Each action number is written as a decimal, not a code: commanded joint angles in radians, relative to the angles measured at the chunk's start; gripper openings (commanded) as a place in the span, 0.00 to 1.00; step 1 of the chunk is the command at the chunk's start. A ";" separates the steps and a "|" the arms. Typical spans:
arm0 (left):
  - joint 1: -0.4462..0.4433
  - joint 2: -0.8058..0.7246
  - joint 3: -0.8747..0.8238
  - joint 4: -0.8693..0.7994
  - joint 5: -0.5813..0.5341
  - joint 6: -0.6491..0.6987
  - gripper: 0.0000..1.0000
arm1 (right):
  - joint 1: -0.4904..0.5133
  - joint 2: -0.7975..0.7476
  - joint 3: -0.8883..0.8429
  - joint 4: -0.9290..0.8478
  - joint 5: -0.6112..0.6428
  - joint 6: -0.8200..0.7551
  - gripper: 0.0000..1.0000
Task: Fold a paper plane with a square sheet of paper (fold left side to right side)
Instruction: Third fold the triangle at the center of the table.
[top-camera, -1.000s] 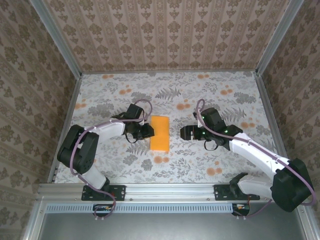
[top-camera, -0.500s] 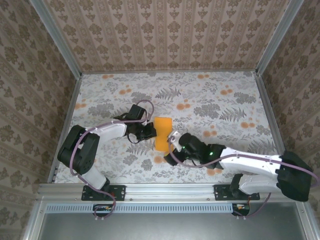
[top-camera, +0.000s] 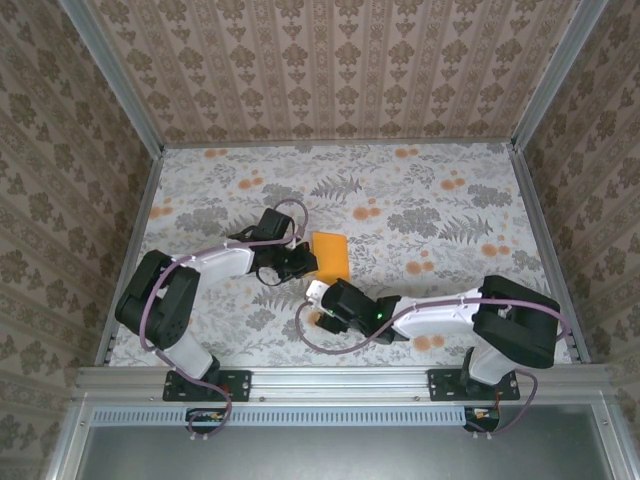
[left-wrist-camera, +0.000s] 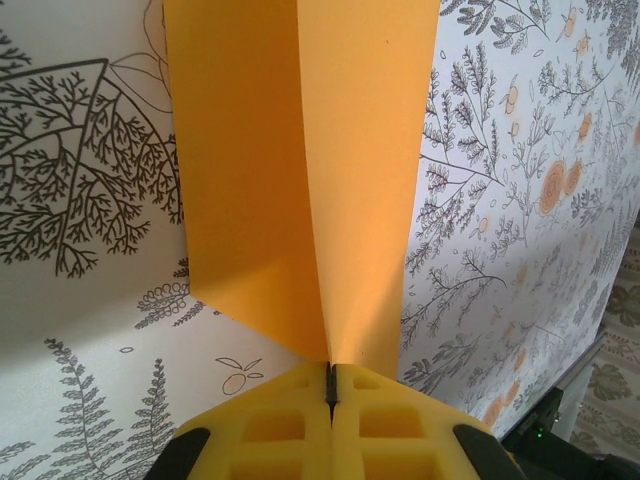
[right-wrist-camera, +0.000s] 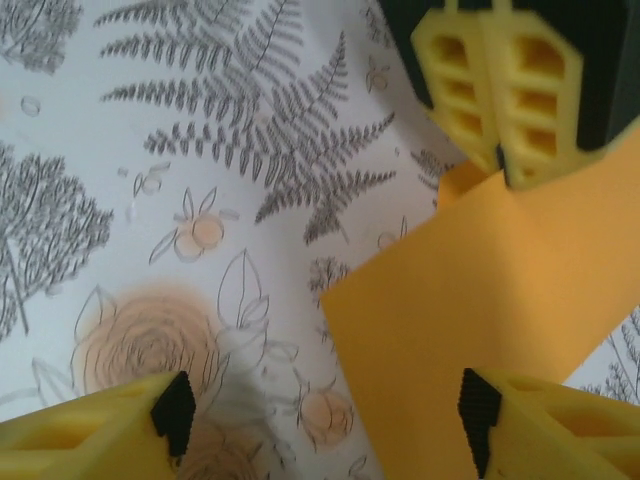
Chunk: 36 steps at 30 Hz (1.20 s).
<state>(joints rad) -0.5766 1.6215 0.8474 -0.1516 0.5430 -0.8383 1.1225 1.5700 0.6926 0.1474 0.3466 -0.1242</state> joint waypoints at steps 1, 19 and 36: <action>-0.008 -0.014 -0.003 -0.004 0.013 -0.013 0.00 | -0.009 0.025 0.040 0.052 0.040 -0.010 0.67; 0.023 -0.034 0.052 -0.123 0.002 0.091 0.13 | -0.110 0.004 0.077 -0.077 -0.252 0.068 0.00; 0.051 0.204 0.324 -0.243 0.068 0.324 0.14 | -0.201 0.064 0.150 -0.170 -0.468 0.172 0.00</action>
<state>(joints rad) -0.5095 1.7599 1.1122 -0.3489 0.5770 -0.5926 0.9348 1.6157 0.8104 0.0170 -0.0593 0.0177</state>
